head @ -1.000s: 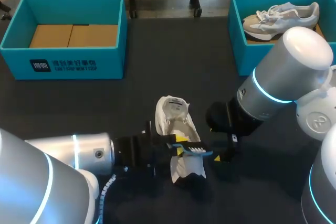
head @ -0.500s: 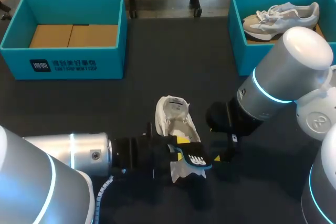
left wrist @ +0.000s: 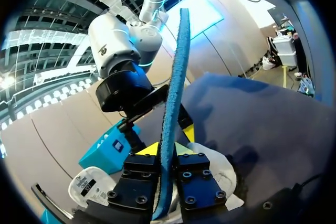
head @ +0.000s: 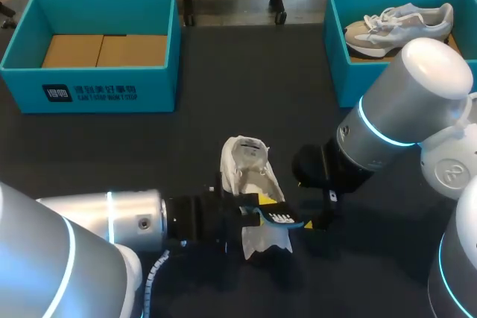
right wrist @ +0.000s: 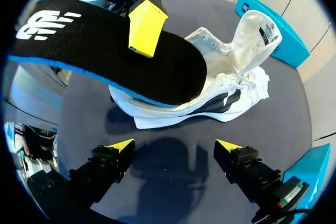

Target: Take the shoe out of the shoebox, open the shoe tongue, remove and reinsert the insole, then place the shoe into the shoebox

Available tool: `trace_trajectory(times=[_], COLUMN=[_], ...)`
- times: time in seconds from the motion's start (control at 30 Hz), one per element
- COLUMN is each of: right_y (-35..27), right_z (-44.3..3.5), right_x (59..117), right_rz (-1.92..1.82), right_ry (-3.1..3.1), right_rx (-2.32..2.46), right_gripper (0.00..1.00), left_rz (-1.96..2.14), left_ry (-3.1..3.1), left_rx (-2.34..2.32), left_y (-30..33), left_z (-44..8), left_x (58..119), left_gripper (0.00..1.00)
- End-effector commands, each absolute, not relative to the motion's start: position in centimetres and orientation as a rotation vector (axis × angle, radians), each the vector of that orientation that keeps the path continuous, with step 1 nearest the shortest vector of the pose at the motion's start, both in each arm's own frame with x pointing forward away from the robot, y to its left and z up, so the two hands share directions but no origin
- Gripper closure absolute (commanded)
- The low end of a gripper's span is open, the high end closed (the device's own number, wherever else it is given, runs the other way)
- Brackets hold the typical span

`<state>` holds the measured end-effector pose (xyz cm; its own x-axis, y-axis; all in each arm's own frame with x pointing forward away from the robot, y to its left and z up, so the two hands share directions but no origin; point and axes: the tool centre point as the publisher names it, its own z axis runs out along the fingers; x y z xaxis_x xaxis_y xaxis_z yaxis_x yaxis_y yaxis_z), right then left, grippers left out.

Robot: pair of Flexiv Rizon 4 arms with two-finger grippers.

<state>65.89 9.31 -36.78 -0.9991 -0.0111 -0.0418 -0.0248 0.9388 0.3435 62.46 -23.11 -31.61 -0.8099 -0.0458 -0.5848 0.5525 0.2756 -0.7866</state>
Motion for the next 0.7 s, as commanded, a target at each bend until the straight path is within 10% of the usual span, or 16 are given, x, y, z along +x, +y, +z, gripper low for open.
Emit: trace_trajectory(times=[0.03, 0.7], right_y=[9.3, 9.3], right_z=[-36.8, -36.8], right_x=[65.8, 65.8], right_rz=[0.545, 0.545], right_ry=[3.053, 3.053], right_rx=[-0.028, -0.028], right_gripper=[0.0, 0.0], left_rz=[-1.536, -1.281], left_ry=[2.063, 1.986], left_rx=[0.464, 0.645], left_y=[-24.2, -23.6], left_z=[-31.9, -34.9], left_x=[62.7, 65.2], left_gripper=[1.0, 1.0])
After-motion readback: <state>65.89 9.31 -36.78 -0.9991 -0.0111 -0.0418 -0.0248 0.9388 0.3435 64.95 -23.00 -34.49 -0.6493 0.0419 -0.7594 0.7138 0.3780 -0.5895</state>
